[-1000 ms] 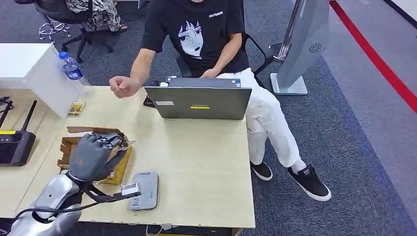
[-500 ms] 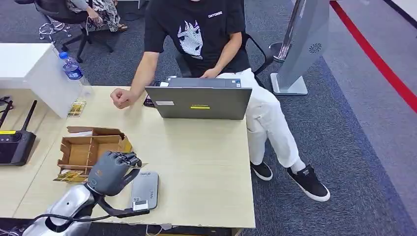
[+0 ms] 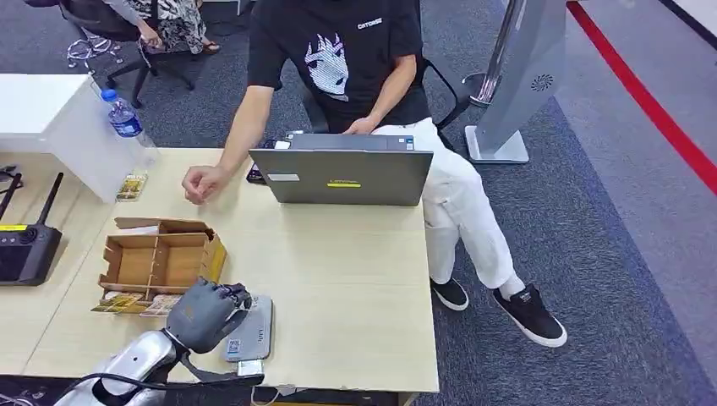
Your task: Pass the card to the sensor for recognition and then transmit it.
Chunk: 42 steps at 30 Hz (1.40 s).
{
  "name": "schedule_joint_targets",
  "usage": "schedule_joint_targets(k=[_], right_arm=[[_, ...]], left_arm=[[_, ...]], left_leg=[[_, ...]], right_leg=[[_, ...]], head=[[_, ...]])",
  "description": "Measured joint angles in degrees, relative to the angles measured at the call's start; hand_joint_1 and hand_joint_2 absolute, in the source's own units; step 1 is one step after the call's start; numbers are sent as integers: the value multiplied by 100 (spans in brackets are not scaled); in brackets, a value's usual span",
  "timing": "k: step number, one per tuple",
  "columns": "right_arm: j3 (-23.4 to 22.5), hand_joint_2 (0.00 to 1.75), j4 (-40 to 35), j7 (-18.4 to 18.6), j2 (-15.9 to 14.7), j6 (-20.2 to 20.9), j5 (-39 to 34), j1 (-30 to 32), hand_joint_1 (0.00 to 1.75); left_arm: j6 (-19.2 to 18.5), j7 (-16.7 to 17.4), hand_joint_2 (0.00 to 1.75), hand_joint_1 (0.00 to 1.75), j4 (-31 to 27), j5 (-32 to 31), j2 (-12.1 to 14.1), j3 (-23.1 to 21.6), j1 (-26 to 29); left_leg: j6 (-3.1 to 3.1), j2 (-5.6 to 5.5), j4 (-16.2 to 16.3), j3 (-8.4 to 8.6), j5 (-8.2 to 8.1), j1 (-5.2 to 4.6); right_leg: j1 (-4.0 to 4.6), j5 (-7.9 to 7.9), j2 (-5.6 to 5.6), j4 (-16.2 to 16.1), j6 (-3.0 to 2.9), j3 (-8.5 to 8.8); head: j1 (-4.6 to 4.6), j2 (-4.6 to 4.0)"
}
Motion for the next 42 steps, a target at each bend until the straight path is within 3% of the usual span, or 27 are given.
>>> schedule_joint_targets(k=[7,12,16,21,29,37,38,39,42], right_arm=[[0,175,50,-48,0,0,63,-6,0],[-9,175,96,-98,0,-2,70,-4,0],[-44,175,96,-105,0,-2,83,1,0],[-59,175,96,-96,2,-13,107,-4,0],[-61,175,96,-72,2,-57,186,-67,0],[-61,175,98,-72,17,-81,184,-103,0],[-61,175,100,-72,20,-92,184,-103,0],[-61,175,103,-72,22,-96,184,-103,0],[-61,175,103,-72,26,-118,184,-107,0]], left_arm=[[72,4,175,175,114,-9,0,-181,-96],[943,-68,175,175,17,199,9,-181,-101],[1215,-59,175,175,-339,214,15,-32,-145],[1213,78,175,175,-636,103,37,330,-388],[901,192,175,175,-691,245,131,1053,-875],[896,208,175,175,-697,243,197,1336,-996],[898,208,175,148,-715,238,212,1368,-996],[898,208,175,5,-732,238,219,1395,-994],[909,170,175,0,-807,254,225,1467,-954]], left_leg=[[0,0,0,1,0,0],[-3,-1,0,0,3,0],[-3,-1,0,0,3,0],[-2,-2,0,0,7,0],[-2,-1,0,0,16,2],[0,-1,0,-3,17,0],[0,-1,0,-4,17,0],[0,-1,0,-4,17,0],[0,-1,0,-5,17,0]], right_leg=[[0,0,-1,0,0,1],[0,1,-1,0,0,1],[0,1,-1,0,1,0],[0,6,-2,0,0,1],[1,12,-1,2,2,0],[1,12,0,2,2,-1],[0,12,-1,2,2,-1],[0,12,-1,2,2,-1],[0,12,-1,2,2,-1]], head=[[-2,0],[-2,0],[0,0],[-2,0],[-2,0],[0,0],[0,0],[-2,0],[0,0]])
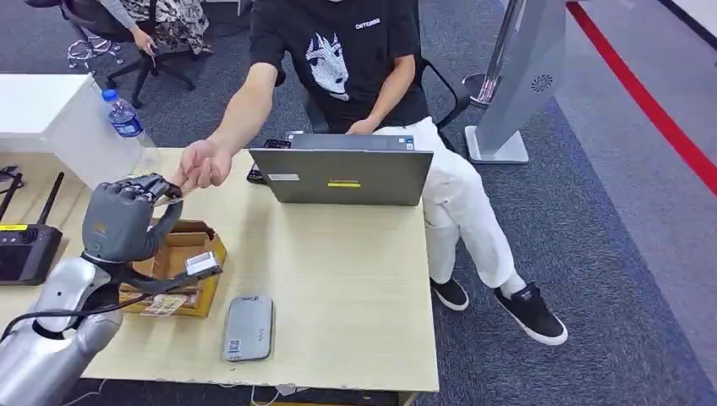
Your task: Pass the card to the sensor for recognition and then transmit it.
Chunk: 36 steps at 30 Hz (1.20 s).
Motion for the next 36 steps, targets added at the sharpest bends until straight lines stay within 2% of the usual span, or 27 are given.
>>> schedule_joint_targets(k=[12,16,19,24,36], right_arm=[[-33,175,-9,0,9,-2,-37,16,0],[-74,175,-13,4,7,9,-90,33,0],[-105,175,-26,15,7,44,-116,56,0],[-216,175,-44,17,7,118,-120,109,0],[-453,175,-90,90,7,225,0,186,0]], left_arm=[[57,-422,175,0,-518,402,-9,125,860],[-112,-533,175,0,-619,481,20,122,1176],[-400,-538,175,0,-660,376,120,107,1388],[-581,-389,175,0,-660,122,359,81,1744],[-476,203,175,0,-575,-433,756,179,2449]], left_leg=[[0,1,0,-3,-1,0],[0,1,0,-3,-1,0],[-1,1,-1,-4,-1,0],[-1,1,-2,-7,-1,1],[-1,0,-2,-13,-1,1]], right_leg=[[0,-1,1,-1,1,-4],[0,-1,1,-1,0,-6],[0,-1,1,-1,0,-6],[0,-1,1,-1,0,-9],[0,-1,0,-1,0,-13]], head=[[0,0],[-2,0],[0,0],[0,0],[0,0]])
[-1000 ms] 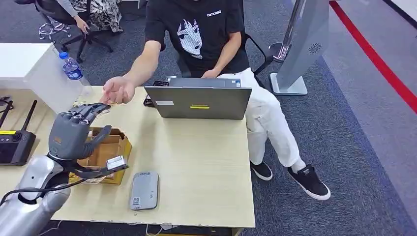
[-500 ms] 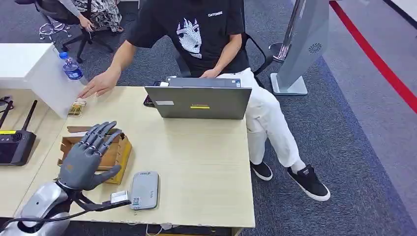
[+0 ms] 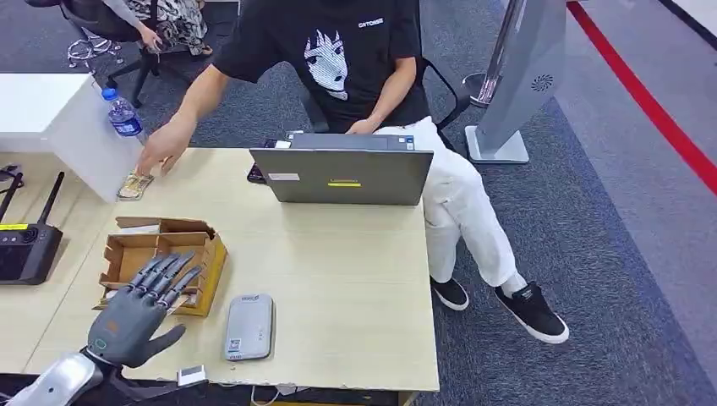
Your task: Pass the card to the sensor for recognition and then transmit it.
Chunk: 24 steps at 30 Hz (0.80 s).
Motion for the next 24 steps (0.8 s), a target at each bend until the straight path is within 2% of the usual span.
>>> schedule_joint_targets(k=[10,24], right_arm=[[-186,175,-83,46,17,-4,114,13,0],[-238,175,-114,83,39,-7,195,-5,0]], left_arm=[[17,219,175,0,225,-107,83,203,135],[50,227,175,0,754,-129,-2,304,3]], left_leg=[[0,0,0,0,0,0],[0,0,0,0,1,0]], right_leg=[[0,0,0,0,0,0],[0,0,0,0,0,0]], head=[[-2,0],[0,0]])
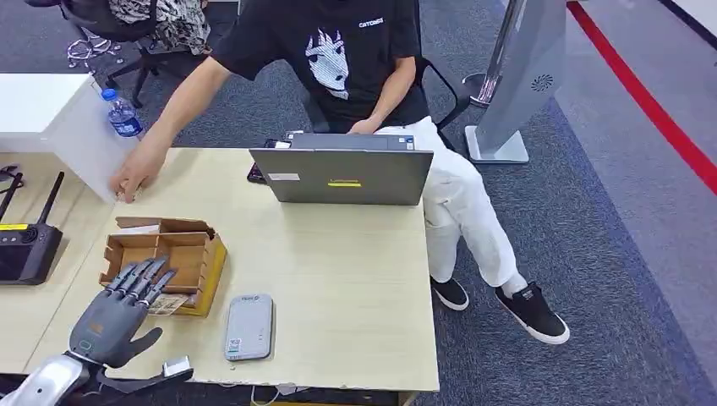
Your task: Pass the card to the sensor for recognition and then transmit it.
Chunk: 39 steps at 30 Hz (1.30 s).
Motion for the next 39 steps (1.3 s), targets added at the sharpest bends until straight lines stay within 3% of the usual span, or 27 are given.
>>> schedule_joint_targets(k=[10,11,12,23,27,29,39], right_arm=[[-52,175,0,0,2,0,20,-7,0],[-55,175,0,0,2,-2,22,-7,0],[-57,175,0,0,0,0,22,-7,0],[-96,175,2,-55,0,0,125,-14,0],[-101,175,2,-105,2,-28,223,-14,0],[-107,175,2,-105,11,-28,225,-14,0],[-142,175,2,-103,46,-63,319,-112,0]], left_arm=[[120,0,175,0,238,6,-90,42,-22],[120,0,175,98,247,13,-92,48,-22],[122,0,175,175,256,13,-96,52,-24],[206,-63,175,175,326,116,-131,68,-56],[989,-52,175,175,328,-131,-289,184,-67],[1148,-52,175,175,310,-173,-385,234,-98],[889,-219,175,175,-121,-37,-570,267,-698]], left_leg=[[0,0,0,0,0,0],[0,0,0,0,0,0],[0,0,0,0,0,1],[0,0,0,0,0,0],[0,0,0,1,0,-1],[0,0,0,1,0,0],[-3,-2,0,0,12,0]], right_leg=[[0,0,0,0,0,0],[0,0,0,0,0,0],[0,0,0,0,0,0],[0,0,0,0,0,0],[0,0,0,0,0,0],[0,0,-1,0,0,0],[0,10,-1,0,-1,-2]], head=[[0,0],[0,0],[0,0],[0,0],[-2,0],[0,0],[-2,0]])
